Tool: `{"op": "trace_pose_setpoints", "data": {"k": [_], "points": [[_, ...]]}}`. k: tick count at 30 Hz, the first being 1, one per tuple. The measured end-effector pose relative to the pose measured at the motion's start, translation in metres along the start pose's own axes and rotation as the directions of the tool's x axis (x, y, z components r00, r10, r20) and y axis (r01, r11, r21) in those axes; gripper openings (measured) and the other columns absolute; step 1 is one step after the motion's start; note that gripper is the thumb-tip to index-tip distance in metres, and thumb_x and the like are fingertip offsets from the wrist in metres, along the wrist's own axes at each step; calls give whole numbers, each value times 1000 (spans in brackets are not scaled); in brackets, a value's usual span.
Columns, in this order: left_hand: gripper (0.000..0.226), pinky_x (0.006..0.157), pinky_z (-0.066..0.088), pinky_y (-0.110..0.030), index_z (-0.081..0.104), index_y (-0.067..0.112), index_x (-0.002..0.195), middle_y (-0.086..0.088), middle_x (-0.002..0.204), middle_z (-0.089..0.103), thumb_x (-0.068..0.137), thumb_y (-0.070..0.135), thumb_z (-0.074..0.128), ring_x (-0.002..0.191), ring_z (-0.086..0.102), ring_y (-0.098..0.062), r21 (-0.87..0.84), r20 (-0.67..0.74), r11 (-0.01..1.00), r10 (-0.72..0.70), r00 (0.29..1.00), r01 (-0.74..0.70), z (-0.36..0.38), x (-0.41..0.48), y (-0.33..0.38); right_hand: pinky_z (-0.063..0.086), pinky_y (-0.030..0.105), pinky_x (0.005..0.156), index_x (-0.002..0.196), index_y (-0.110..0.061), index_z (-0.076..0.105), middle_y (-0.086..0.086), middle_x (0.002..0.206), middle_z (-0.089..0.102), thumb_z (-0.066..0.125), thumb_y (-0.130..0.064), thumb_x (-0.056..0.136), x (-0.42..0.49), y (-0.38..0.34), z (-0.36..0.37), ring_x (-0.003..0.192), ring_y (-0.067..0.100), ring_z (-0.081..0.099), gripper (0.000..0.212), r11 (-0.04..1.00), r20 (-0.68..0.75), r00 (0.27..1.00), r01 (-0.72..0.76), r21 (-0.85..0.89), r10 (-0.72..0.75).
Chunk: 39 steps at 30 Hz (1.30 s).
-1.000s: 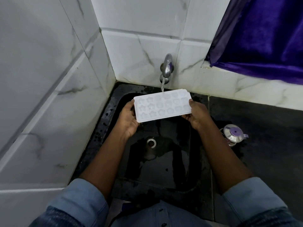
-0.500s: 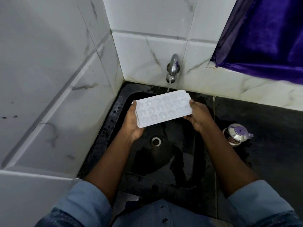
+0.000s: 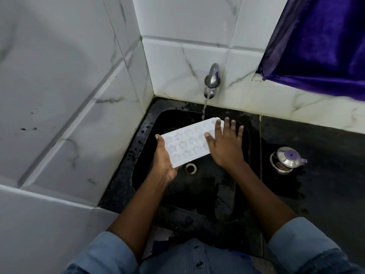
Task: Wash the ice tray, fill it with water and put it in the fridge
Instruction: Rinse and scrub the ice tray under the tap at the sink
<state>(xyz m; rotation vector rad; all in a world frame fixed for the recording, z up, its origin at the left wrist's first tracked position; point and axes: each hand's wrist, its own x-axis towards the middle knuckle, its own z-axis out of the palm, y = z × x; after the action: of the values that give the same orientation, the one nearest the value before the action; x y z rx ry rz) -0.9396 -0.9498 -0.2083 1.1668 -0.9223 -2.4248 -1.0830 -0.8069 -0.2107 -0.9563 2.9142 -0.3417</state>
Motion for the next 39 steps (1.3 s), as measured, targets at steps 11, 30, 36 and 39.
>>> {"op": "trace_pose_setpoints", "data": {"k": [11,30,36,39], "points": [[85,108,55,-48,70,13,131,-14,132,74,99,81,30,123,71,-32,-137,42,990,-17,999,22,-5,1,-7,-8,43,131,168,-10,0,12,176,-5,5,-75,97,-40,-76,7,162,24,-11,96,819,233,787,564,104,-571],[90,118,45,-55,67,10,137,-18,139,70,101,80,23,130,65,-37,-74,-6,997,-4,1000,4,6,-5,0,-3,44,131,167,-5,-2,16,174,-9,6,-84,92,-29,-61,7,162,27,-11,109,855,235,822,503,127,-519],[83,105,53,-50,67,15,135,-15,139,70,101,79,26,119,72,-32,-103,-1,994,-19,1000,19,8,-3,0,-4,39,131,168,-14,1,6,176,-5,9,-78,98,-27,-56,5,162,19,-7,95,749,175,729,654,106,-661],[86,100,57,-49,71,15,130,-16,131,75,102,79,21,111,76,-33,-71,41,997,16,999,-13,10,-6,3,-1,41,132,168,-12,-4,7,175,-11,-1,-84,93,-10,-39,-1,162,20,-10,103,841,179,822,534,84,-540]]}}
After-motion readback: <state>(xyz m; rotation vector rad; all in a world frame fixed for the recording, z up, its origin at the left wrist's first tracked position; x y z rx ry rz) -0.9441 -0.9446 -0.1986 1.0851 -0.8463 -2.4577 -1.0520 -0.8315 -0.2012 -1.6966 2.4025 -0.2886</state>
